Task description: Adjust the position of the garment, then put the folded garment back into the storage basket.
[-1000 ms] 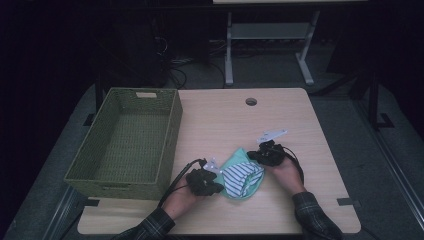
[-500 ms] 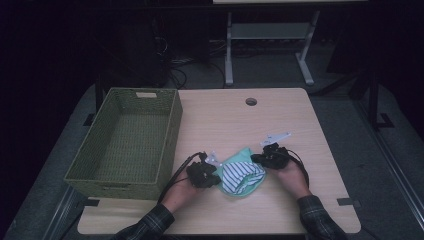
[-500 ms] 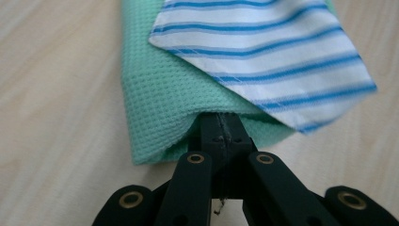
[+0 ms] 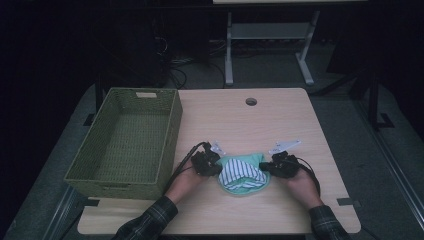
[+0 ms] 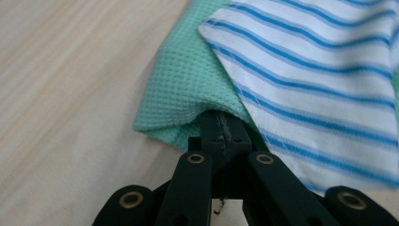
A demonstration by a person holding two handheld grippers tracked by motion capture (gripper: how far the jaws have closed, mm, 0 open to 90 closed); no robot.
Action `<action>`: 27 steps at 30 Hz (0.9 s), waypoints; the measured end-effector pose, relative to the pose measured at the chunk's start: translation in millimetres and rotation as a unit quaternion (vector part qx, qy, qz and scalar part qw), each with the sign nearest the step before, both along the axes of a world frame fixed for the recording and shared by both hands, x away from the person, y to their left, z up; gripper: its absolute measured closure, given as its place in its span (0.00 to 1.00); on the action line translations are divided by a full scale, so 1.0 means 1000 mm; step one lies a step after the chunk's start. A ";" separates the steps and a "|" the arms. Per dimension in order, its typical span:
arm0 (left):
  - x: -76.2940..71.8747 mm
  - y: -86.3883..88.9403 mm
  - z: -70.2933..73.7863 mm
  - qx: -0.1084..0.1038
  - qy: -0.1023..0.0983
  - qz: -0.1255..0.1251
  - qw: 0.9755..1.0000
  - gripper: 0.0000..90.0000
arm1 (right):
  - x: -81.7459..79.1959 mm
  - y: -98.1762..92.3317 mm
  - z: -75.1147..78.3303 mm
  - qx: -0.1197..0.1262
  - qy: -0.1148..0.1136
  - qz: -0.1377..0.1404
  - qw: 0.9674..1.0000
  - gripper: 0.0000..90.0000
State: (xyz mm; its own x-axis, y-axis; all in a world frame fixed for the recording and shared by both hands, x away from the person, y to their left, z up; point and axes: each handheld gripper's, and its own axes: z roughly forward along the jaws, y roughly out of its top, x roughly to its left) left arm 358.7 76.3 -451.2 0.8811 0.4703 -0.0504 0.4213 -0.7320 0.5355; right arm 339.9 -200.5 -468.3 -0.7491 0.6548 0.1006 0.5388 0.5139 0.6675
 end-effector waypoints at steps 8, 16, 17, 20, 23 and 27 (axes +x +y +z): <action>0.015 -0.005 -0.001 -0.005 0.000 0.004 1.000 0.99 | -0.018 -0.004 0.001 -0.002 0.003 0.007 1.000 1.00; 0.028 -0.009 -0.001 -0.008 0.000 0.003 1.000 1.00 | -0.036 -0.001 0.001 0.000 0.008 0.025 1.000 1.00; 0.030 -0.009 -0.001 -0.010 0.001 0.005 1.000 1.00 | -0.038 0.000 0.001 0.001 0.009 0.026 1.000 1.00; 0.033 -0.011 -0.002 -0.019 0.002 0.011 1.000 1.00 | -0.044 0.002 0.001 0.002 0.010 0.036 0.999 1.00; 0.034 -0.011 -0.002 -0.021 0.002 0.014 1.000 1.00 | -0.048 0.004 0.002 -0.001 0.003 0.041 0.999 1.00; 0.032 -0.005 0.003 -0.029 -0.002 0.017 0.999 1.00 | -0.047 0.000 0.012 0.017 -0.016 0.033 0.999 1.00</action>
State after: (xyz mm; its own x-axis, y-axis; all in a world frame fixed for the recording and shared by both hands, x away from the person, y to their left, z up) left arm 390.4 71.0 -448.4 0.8648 0.4964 -0.0756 0.4435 -0.6845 0.5786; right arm 292.9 -200.5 -456.8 -0.7939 0.6001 0.0975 0.4829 0.5250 0.7008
